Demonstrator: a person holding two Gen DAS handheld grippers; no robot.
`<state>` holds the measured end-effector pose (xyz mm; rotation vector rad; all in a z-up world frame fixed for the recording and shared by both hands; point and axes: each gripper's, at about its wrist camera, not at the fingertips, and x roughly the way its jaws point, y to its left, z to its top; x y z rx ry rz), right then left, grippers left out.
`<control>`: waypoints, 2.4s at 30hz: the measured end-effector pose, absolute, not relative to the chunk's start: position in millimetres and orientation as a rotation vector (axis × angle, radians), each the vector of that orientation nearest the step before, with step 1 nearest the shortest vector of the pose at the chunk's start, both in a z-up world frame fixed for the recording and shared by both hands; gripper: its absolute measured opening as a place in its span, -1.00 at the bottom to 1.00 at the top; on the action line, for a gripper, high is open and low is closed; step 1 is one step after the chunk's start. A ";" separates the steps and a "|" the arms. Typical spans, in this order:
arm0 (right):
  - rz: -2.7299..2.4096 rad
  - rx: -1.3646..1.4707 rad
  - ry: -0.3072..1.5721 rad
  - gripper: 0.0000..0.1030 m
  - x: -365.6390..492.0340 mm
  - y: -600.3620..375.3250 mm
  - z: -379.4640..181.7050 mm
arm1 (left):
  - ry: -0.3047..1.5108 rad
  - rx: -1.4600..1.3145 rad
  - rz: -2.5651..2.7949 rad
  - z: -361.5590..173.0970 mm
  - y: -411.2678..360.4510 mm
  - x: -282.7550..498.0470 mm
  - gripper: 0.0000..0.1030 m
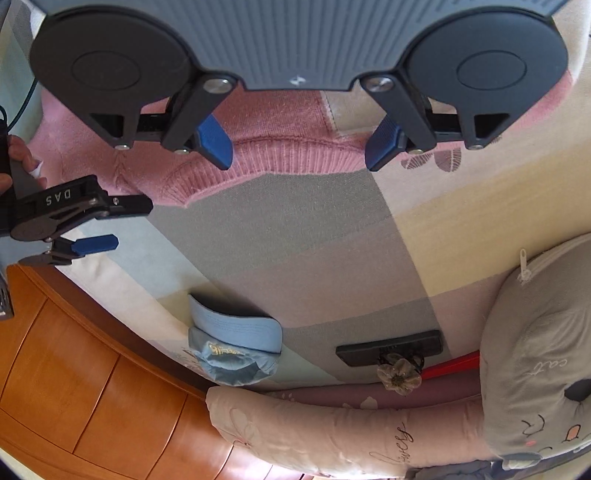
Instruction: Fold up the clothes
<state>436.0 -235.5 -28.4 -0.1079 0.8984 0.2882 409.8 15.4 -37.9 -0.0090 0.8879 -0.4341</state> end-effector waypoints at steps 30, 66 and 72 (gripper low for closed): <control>0.321 -0.194 1.056 1.00 423.2 -189.2 -27.6 | 0.814 0.001 -0.504 -48.3 47.4 367.1 0.75; 0.196 -0.107 1.193 1.00 356.9 -173.0 -35.8 | 0.813 0.039 -0.513 -46.3 51.3 363.9 0.76; 0.201 -0.110 1.186 1.00 335.5 -192.6 -23.1 | 0.822 0.046 -0.511 -52.0 49.4 364.4 0.78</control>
